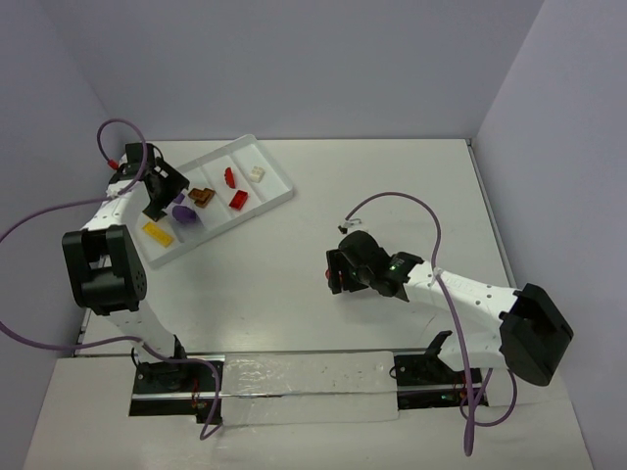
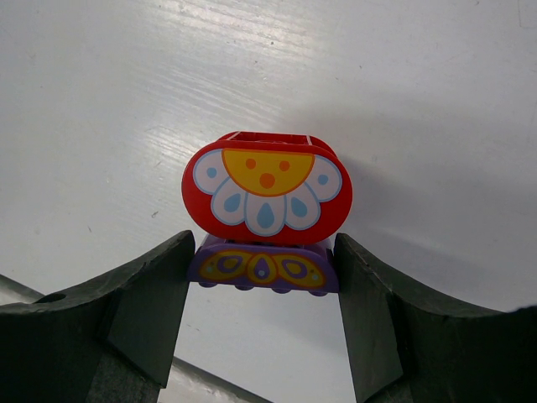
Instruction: Sort the legos into containers by color
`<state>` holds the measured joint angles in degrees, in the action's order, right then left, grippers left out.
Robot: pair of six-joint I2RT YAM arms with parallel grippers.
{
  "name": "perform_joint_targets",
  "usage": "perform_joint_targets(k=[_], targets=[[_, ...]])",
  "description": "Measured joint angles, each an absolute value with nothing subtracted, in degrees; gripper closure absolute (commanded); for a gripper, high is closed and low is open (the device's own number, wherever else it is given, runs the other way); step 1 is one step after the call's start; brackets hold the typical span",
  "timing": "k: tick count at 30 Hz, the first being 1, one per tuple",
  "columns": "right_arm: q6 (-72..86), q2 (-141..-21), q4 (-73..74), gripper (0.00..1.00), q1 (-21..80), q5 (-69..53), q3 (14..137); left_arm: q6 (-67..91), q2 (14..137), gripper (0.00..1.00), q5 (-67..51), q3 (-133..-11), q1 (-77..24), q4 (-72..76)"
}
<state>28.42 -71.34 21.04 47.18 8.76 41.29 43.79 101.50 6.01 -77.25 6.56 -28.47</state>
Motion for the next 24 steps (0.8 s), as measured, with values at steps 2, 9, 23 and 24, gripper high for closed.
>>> perform_joint_targets(k=[2, 9, 23, 24], targets=[[28.31, -71.79, 21.06, 0.71, 47.18, 8.62, 41.45, 43.26, 101.32, 0.01, 5.76, -77.29, 6.43, -28.49], [28.01, -71.96, 20.5, 0.71, 47.18, 7.57, 42.1, 40.54, 92.61, 0.12, 1.31, -75.36, 0.2, -27.52], [27.55, -69.65, 20.1, 0.71, 47.18, 4.72, 42.11, 44.28, 87.11, 0.01, -30.43, -55.39, -22.57, -6.63], [27.53, -69.15, 20.08, 0.71, 47.18, 4.69, 42.11, 45.01, 88.41, 0.01, -32.01, -54.94, -23.52, -5.22]])
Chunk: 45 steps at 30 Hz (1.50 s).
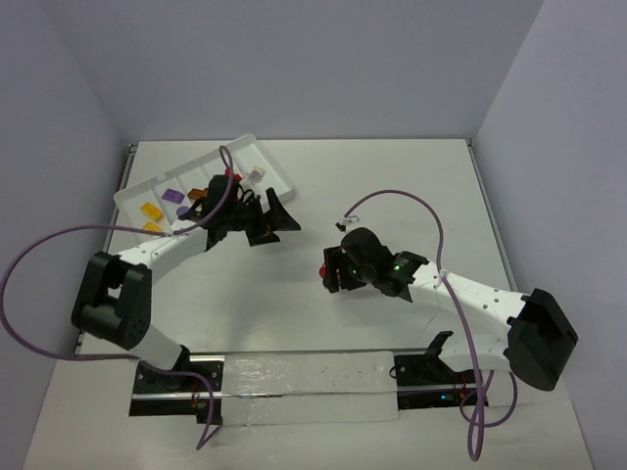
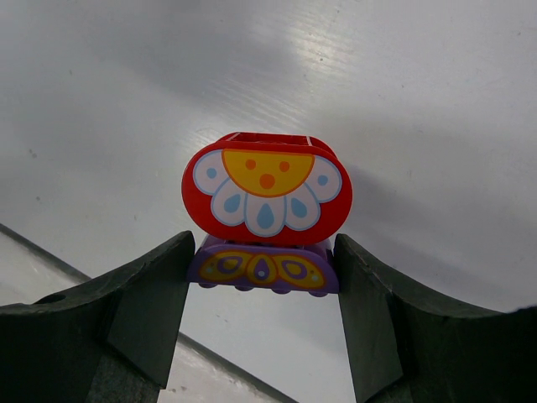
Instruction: Sort the legos into containers by color
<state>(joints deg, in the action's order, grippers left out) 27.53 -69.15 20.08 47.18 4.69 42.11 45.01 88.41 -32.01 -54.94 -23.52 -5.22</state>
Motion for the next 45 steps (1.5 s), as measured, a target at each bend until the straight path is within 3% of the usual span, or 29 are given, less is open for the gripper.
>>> perform_joint_targets(k=[15, 27, 32, 35, 38, 39, 40, 41, 42, 43, 45], targets=[[27.33, -68.31, 20.08, 0.71, 47.25, 4.63, 42.11, 54.6, 100.86, 0.03, -42.24, -54.74, -34.99, 8.22], [27.11, -68.32, 20.12, 0.71, 47.27, 6.35, 42.11, 54.98, 104.63, 0.31, -45.74, -56.51, -36.35, 8.18], [27.09, -68.36, 20.12, 0.71, 47.27, 6.7, 42.11, 55.78, 105.31, 0.34, -47.93, -56.51, -36.84, 9.7], [27.1, -68.36, 20.12, 0.71, 47.27, 6.72, 42.11, 56.36, 105.58, 0.45, -48.96, -56.55, -37.28, 10.67], [27.1, -68.36, 20.18, 0.7, 47.27, 6.73, 42.11, 56.64, 105.81, 0.72, -49.34, -56.66, -37.69, 11.1], [27.14, -68.36, 20.22, 0.67, 47.27, 6.74, 42.11, 56.55, 105.85, 0.87, -49.39, -56.66, -37.71, 11.21], [27.24, -68.36, 20.21, 0.6, 47.26, 6.73, 42.13, 56.37, 105.89, 0.95, -49.65, -56.66, -37.68, 11.52], [27.33, -68.36, 20.23, 0.47, 47.24, 6.79, 42.14, 56.4, 105.89, 1.0, -49.84, -56.67, -37.65, 11.98], [27.34, -68.36, 20.29, 0.26, 47.24, 6.9, 42.22, 56.39, 105.89, 1.0, -49.81, -56.69, -37.65, 12.16], [27.35, -68.36, 20.55, 0.16, 47.24, 6.92, 42.4, 56.3, 105.89, 1.0, -49.85, -56.69, -37.64, 12.25], [27.27, -68.38, 21.0, 0.14, 47.24, 6.92, 42.84, 56.6, 105.89, 1.0, -49.74, -56.76, -37.5, 12.18]])
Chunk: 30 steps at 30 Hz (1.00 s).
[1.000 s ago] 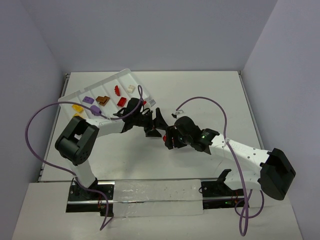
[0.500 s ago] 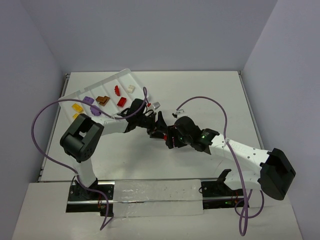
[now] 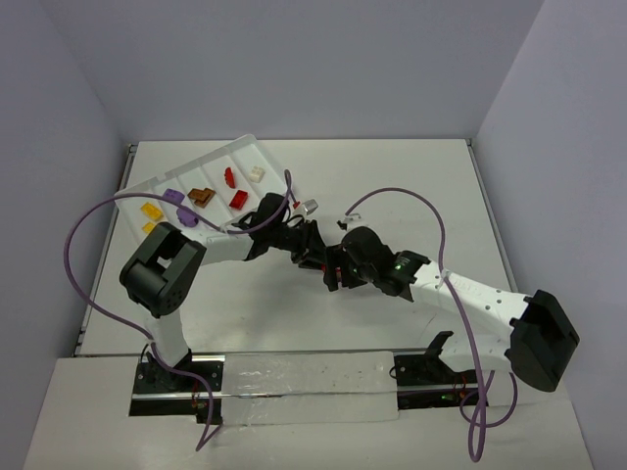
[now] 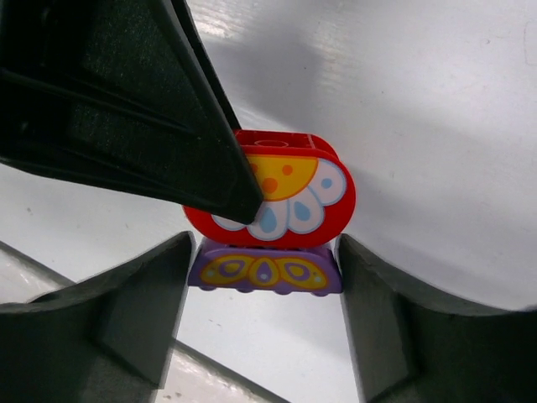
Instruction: Sort the legos into containers by color
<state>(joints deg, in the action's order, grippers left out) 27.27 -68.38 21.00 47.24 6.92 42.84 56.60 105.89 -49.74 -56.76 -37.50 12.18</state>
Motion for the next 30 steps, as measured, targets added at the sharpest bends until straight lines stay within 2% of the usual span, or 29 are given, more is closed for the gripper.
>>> perform_joint_targets(k=[7, 13, 20, 26, 30], targets=[[27.14, -66.29, 22.13, 0.12, 46.95, 6.69, 43.97, 56.84, 105.34, 1.0, -47.56, -57.07, -35.01, 11.03], [27.52, -57.27, 20.85, 0.15, 41.2, -0.22, 43.77, 60.24, 100.66, 1.0, -45.53, -53.37, -28.83, 14.35], [33.67, -52.6, 9.4, 0.14, 28.75, -17.14, 36.67, 75.03, 96.03, 1.0, -46.45, -42.78, -28.21, 38.14], [41.18, -52.92, -1.46, 0.14, 26.0, -27.09, 32.06, 89.59, 98.15, 1.0, -46.98, -38.8, -28.29, 60.97], [44.89, -54.11, -7.82, 0.14, 25.07, -30.32, 31.41, 94.32, 98.99, 1.0, -47.07, -38.48, -28.29, 67.91]])
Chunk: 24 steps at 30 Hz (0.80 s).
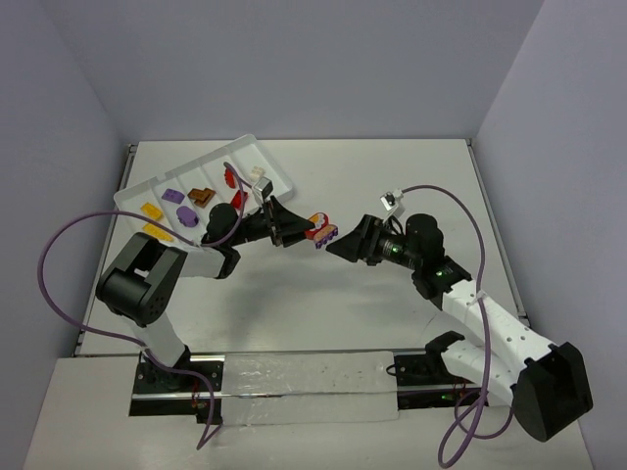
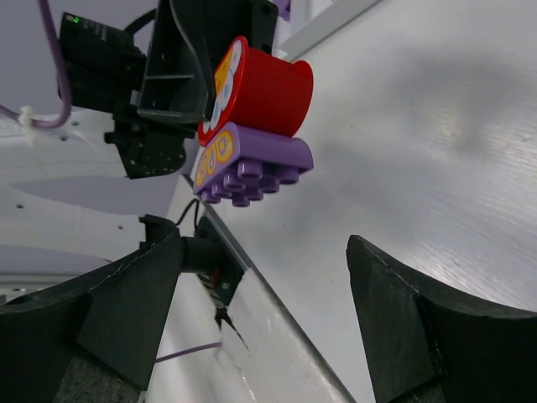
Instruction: Sort the legos into containers by color
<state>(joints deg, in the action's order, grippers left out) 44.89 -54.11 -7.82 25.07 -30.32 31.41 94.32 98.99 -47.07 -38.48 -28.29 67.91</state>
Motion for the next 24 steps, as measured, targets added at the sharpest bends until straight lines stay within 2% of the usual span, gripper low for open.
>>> perform_joint_targets(k=[9, 19, 22, 24], targets=[[51.41, -57.81, -18.79, 0.19, 24.8, -33.9, 30.41, 95.27, 98.98, 1.0, -47.45, -38.35, -28.34, 70.48], [54.52, -61.76, -24.57, 0.27, 24.75, -34.97, 30.41, 95.37, 98.98, 1.0, -47.89, -38.35, -28.73, 70.61], [55.39, -63.16, -26.09, 0.31, 24.74, -35.12, 30.41, 95.37, 98.98, 1.0, -48.08, -38.35, -29.03, 70.62], [55.88, -63.91, -27.08, 0.4, 24.73, -35.37, 30.44, 95.37, 98.98, 1.0, -48.18, -38.35, -29.2, 70.61]])
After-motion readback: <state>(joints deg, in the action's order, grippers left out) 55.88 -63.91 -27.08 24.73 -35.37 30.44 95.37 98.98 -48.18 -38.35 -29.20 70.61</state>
